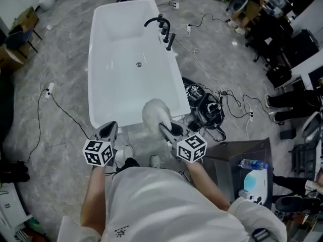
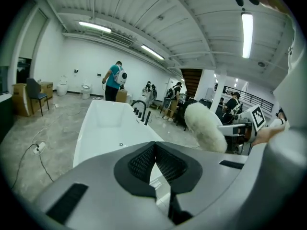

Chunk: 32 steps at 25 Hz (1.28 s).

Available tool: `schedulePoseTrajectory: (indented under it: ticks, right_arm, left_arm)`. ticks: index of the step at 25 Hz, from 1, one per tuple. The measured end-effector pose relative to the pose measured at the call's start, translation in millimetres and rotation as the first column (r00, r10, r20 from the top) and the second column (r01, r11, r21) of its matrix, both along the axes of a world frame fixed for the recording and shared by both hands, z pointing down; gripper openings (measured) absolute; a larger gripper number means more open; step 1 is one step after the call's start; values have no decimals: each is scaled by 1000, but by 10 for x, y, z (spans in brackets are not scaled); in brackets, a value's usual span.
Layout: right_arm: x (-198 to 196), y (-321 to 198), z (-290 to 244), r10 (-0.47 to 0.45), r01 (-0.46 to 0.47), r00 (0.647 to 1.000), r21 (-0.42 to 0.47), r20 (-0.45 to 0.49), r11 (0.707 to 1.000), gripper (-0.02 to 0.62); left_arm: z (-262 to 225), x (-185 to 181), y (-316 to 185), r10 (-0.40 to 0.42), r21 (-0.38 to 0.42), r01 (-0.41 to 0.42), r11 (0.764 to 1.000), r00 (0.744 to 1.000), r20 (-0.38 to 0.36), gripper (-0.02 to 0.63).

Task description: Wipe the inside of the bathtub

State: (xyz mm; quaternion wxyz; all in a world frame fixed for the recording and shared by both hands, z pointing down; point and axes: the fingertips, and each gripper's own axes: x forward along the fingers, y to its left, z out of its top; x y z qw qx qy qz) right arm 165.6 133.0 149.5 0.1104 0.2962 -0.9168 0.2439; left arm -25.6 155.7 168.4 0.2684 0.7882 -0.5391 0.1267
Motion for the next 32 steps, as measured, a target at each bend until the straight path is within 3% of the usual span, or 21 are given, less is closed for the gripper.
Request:
schedulePoseTrajectory:
  ticks: [8,14,19,24,32]
  right_arm:
    - [209,218,-56,-93,92,994,24,56,995,94]
    - [310,254,-216,-104,99,992,61,71,993,94]
    - [328,326,-197,-72,69,996,63,45,996,94]
    - [321,297,-110,-10,12,1000,71,-30,997,94]
    - [250,241,-245,82,-78,996,111,-35,991,94]
  left_arm:
    - [-252,339,401,-113,68,111,991,993,28,11]
    - [-399,530,523,-96,110,91,990,994,44,11]
    - [-471,528,509,-74,143,66,987,996,48,11]
    - [-463,257,481,-67,140,58,988,996,58,11]
    - [-551,14,366,-25,165,14,986,998,66,11]
